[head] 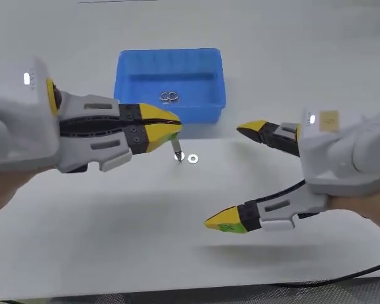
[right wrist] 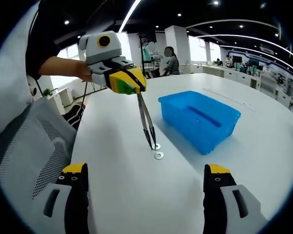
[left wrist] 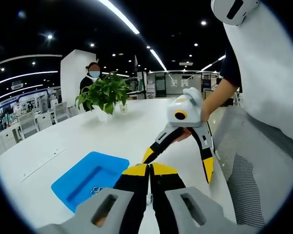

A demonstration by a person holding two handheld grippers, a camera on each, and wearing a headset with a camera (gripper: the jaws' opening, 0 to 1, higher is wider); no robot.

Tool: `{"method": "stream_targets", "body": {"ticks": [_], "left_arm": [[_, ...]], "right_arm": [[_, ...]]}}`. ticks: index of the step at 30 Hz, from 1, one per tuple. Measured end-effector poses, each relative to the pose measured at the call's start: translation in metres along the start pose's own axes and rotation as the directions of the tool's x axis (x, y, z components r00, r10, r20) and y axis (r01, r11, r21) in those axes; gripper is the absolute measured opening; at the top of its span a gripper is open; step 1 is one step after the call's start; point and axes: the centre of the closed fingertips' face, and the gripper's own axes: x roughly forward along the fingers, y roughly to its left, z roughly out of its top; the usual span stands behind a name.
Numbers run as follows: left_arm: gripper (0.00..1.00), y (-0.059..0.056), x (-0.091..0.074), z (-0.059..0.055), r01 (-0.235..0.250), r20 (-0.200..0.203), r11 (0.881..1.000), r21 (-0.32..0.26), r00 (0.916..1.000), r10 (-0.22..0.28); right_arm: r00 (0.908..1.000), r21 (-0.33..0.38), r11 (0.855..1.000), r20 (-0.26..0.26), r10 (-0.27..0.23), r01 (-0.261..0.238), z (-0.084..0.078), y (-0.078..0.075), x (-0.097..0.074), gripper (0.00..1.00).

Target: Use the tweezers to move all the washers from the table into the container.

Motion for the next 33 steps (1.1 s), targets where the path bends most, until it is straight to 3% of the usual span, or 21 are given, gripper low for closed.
{"method": "stream_targets", "body": {"ticks": [9,12,18,19,21,33], "left_arm": [[0.04,0.007,0.001,-0.002,0.027,-0.035,0.997,-0.067,0.9990,-0.030],[0.04,0.006,0.002,-0.002,0.034,-0.040,0.996,-0.077,0.9985,-0.037],[0.04,0.008,0.000,-0.003,0.041,-0.041,0.995,-0.089,0.9982,-0.045],[0.04,0.008,-0.001,-0.003,0.044,-0.041,0.995,-0.089,0.9980,-0.048],[0.04,0.007,-0.001,-0.003,0.045,-0.045,0.995,-0.086,0.9978,-0.049],[0.04,0.003,-0.002,-0.005,0.053,-0.064,0.996,-0.078,0.9963,-0.058]], "right_arm": [[0.9972,-0.041,0.997,0.021,0.072,-0.071,0.019,0.007,0.024,0.77],[0.9897,-0.085,0.986,-0.038,0.138,-0.141,0.018,0.012,0.031,0.70],[0.9743,-0.157,0.962,-0.061,0.217,-0.224,0.030,0.018,0.044,0.45],[0.9761,-0.163,0.963,-0.066,0.207,-0.215,0.030,0.016,0.047,0.45],[0.9704,-0.183,0.954,-0.089,0.225,-0.238,0.029,0.014,0.049,0.42],[0.9547,-0.203,0.933,-0.081,0.286,-0.297,0.042,0.004,0.058,0.14]]}}
